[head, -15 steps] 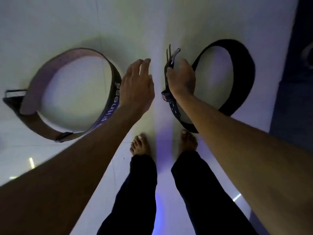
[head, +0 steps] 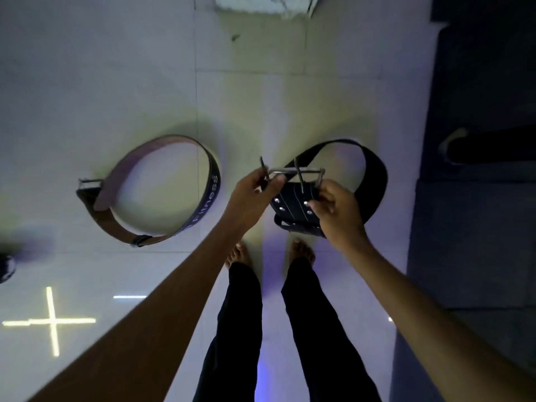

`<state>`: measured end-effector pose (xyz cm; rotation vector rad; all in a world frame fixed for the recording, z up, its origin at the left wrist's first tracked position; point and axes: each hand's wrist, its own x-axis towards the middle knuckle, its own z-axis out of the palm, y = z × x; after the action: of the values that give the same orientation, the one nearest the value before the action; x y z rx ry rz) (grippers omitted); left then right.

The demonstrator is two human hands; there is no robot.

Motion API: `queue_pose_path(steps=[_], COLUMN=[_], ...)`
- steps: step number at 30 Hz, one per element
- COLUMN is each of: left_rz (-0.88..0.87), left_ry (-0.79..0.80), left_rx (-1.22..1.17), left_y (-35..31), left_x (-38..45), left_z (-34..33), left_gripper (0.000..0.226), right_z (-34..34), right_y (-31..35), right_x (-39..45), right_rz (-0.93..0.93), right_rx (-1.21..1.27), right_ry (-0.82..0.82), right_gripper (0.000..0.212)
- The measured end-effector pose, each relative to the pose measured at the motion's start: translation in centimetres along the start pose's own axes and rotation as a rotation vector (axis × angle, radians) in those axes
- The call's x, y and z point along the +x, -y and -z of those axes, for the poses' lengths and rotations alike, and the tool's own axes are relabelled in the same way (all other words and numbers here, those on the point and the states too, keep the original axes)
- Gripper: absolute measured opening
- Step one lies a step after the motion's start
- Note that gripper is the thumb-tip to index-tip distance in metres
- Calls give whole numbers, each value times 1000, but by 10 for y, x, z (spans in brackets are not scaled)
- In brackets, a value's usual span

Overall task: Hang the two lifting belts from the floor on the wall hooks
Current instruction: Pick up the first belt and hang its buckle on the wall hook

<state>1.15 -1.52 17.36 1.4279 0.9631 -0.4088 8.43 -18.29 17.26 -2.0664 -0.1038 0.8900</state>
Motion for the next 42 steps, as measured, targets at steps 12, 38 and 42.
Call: queue_pose_path(steps=[12,38,42], left_rz=[-311,-1497,-1572], left_ry=[86,-384,-432], left_rx=[-299,-219,-274], left_y=[-225,-612,-637], left_x=[-285,-680,-721], left_z=[1,57,80], left_gripper=[24,16,14], right_z=[202,359,347], right_y=[243,611,630], right_x=[-222,-437,-449], right_rz=[305,1116,1203], right_rx=[95,556,537], right_ry=[-26,-70,-100], right_gripper=[21,37,44])
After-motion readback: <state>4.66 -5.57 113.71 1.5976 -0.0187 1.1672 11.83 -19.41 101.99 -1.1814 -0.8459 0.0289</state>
